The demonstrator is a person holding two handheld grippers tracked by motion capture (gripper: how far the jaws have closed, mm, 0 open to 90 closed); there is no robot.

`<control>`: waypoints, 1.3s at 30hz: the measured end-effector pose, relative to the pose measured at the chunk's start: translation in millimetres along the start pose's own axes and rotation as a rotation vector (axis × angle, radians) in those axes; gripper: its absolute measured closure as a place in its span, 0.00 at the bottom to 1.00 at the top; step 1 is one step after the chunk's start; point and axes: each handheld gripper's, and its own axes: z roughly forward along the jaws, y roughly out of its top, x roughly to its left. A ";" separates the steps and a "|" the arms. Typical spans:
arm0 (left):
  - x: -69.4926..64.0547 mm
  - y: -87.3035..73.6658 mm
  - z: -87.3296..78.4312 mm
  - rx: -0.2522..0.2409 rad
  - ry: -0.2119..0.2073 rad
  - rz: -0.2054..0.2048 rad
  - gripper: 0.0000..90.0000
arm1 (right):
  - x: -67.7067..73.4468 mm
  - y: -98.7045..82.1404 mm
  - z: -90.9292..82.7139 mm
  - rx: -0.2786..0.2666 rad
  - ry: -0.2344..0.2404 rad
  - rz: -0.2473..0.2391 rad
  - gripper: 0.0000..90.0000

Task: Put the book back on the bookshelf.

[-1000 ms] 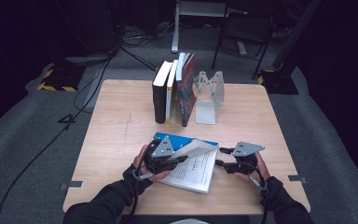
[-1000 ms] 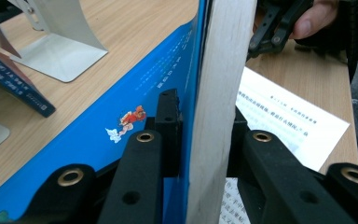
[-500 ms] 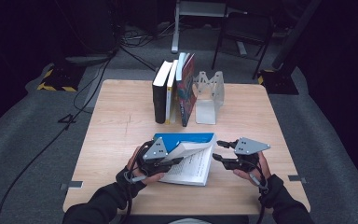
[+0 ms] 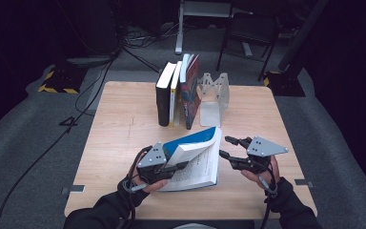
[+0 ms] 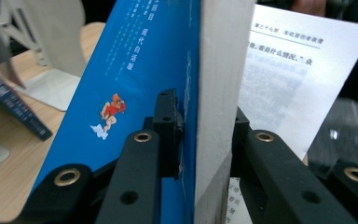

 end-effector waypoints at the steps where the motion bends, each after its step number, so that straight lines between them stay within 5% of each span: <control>1: -0.6 -1.2 -2.5 -0.009 0.010 -0.006 0.83 | 1.2 3.3 2.5 -0.010 -0.002 0.003 0.50; 6: 4.5 -6.6 -16.5 -0.033 0.029 -0.009 0.83 | 3.0 18.9 13.7 -0.029 -0.002 -0.011 0.42; 11: 7.2 -10.4 -21.9 -0.034 0.023 -0.010 0.80 | -6.3 24.0 29.3 0.019 0.012 0.031 0.38; 15: -3.0 -10.9 -12.3 0.033 0.036 0.024 0.62 | -5.5 22.5 35.1 0.013 0.014 0.042 0.38; 20: -5.9 -9.6 -9.2 0.046 0.067 0.053 0.67 | -3.9 23.2 32.5 -0.009 0.016 0.037 0.40; 24: 1.7 -8.0 -8.9 0.029 0.031 0.039 0.80 | -5.3 22.9 30.8 -0.003 0.025 0.025 0.42; 31: 5.9 2.2 11.0 -0.021 -0.064 0.031 0.81 | -8.5 12.1 16.3 -0.011 -0.013 0.021 0.48; 39: 6.0 17.0 30.0 -0.018 -0.108 0.062 0.82 | -17.5 3.9 -0.4 -0.048 -0.044 0.058 0.55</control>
